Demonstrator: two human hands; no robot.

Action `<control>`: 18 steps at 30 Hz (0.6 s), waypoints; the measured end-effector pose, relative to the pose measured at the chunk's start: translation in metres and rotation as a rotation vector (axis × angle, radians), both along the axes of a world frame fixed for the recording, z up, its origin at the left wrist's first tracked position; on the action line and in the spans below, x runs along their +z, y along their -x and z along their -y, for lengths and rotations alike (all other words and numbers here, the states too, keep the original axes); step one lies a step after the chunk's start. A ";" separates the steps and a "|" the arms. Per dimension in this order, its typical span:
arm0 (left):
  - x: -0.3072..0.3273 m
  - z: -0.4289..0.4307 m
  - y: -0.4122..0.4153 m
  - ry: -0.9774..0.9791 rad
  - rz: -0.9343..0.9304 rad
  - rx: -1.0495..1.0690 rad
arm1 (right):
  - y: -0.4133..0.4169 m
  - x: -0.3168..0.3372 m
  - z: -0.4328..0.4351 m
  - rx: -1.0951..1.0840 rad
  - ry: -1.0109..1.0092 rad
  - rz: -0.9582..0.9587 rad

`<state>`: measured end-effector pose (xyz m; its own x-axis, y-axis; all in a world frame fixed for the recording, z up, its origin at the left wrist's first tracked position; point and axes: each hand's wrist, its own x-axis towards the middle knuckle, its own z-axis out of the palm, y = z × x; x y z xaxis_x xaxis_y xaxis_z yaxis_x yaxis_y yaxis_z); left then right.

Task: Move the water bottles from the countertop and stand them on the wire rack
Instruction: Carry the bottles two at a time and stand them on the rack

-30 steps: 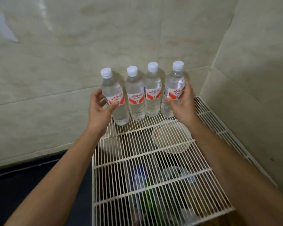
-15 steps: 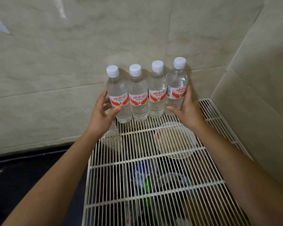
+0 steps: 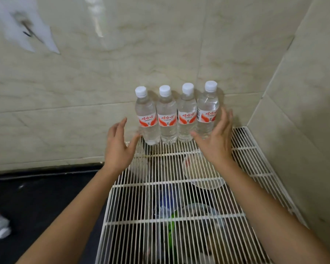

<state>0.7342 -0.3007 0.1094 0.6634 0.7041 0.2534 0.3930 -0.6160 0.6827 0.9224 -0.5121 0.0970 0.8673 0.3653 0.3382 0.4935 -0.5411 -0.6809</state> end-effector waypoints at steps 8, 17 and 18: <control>-0.007 0.016 0.116 -0.583 -0.191 0.305 | 0.089 -0.015 -0.055 0.393 0.137 0.438; -0.011 -0.003 0.256 -0.601 -0.281 0.535 | 0.203 -0.017 -0.125 0.649 0.065 0.483; -0.010 -0.009 0.275 -0.587 -0.289 0.564 | 0.218 -0.016 -0.134 0.667 0.058 0.491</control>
